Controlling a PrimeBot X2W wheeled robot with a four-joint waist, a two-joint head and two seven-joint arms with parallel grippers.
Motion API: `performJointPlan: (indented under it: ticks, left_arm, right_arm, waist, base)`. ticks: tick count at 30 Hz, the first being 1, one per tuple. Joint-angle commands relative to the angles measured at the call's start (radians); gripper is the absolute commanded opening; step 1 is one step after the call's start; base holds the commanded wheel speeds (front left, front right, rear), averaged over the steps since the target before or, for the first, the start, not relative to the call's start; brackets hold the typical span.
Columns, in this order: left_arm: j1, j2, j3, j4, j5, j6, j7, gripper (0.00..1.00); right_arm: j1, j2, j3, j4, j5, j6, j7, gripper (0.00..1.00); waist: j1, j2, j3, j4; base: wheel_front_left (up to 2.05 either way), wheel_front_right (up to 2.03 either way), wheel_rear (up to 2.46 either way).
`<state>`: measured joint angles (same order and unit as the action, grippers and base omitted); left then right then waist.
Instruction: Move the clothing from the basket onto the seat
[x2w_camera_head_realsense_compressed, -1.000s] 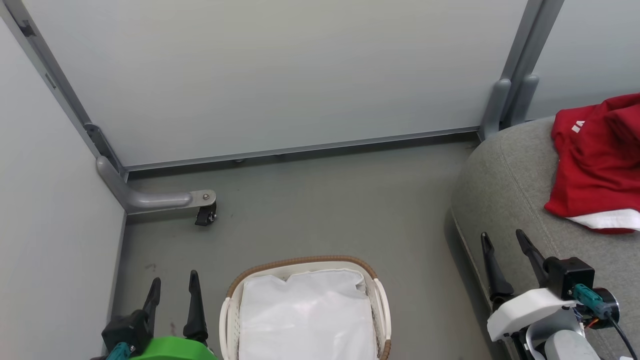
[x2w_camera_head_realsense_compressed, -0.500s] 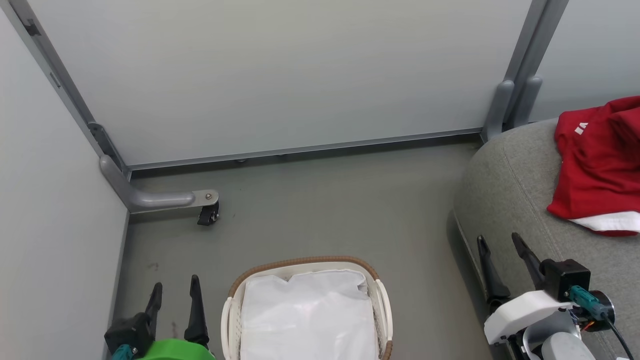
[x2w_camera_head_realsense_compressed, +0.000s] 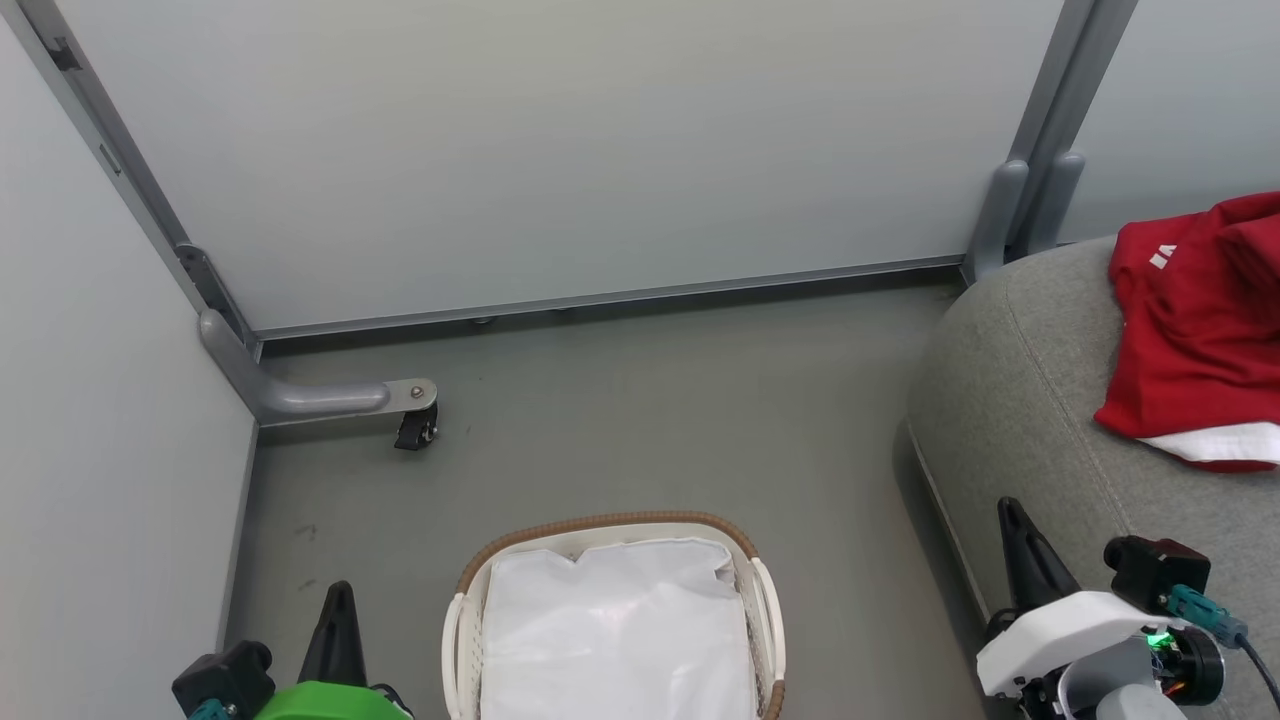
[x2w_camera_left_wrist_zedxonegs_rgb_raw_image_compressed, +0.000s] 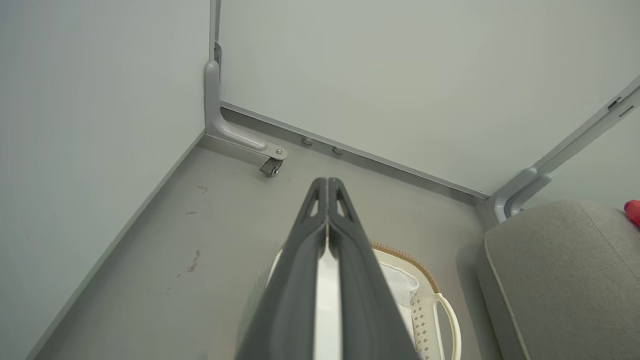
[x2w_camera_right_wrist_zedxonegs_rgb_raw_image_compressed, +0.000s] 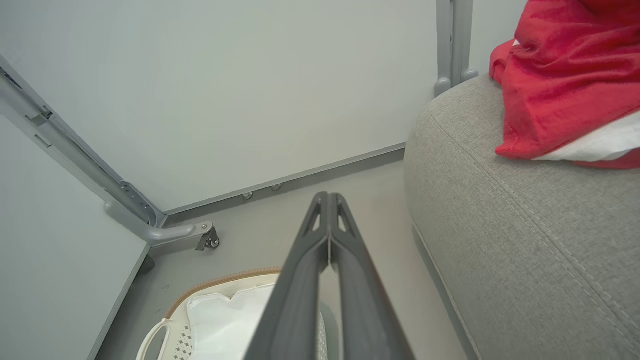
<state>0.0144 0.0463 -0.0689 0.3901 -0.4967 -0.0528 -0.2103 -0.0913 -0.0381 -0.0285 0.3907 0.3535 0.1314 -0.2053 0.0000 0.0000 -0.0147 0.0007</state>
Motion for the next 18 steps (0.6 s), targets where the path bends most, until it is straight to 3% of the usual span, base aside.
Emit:
performJointPlan:
  ticks: [1,18]
  left_arm:
    - [-0.026,0.002,0.010,-0.022,-0.042,-0.005,0.010,0.00]
    - [-0.050,0.003,0.049,-0.053,-0.288,-0.023,0.081,0.00]
  right_arm:
    - [-0.017,-0.005,-0.006,-0.025,0.050,0.000,0.010,0.00]
    - [-0.016,-0.008,-0.022,-0.057,0.327,0.000,0.078,0.00]
  waist:
    - [0.0000,0.0000,0.000,0.000]
    - [0.0000,0.0000,0.003,0.000]
  base:
    - [0.00,0.00,0.00]
    - [0.00,0.00,0.00]
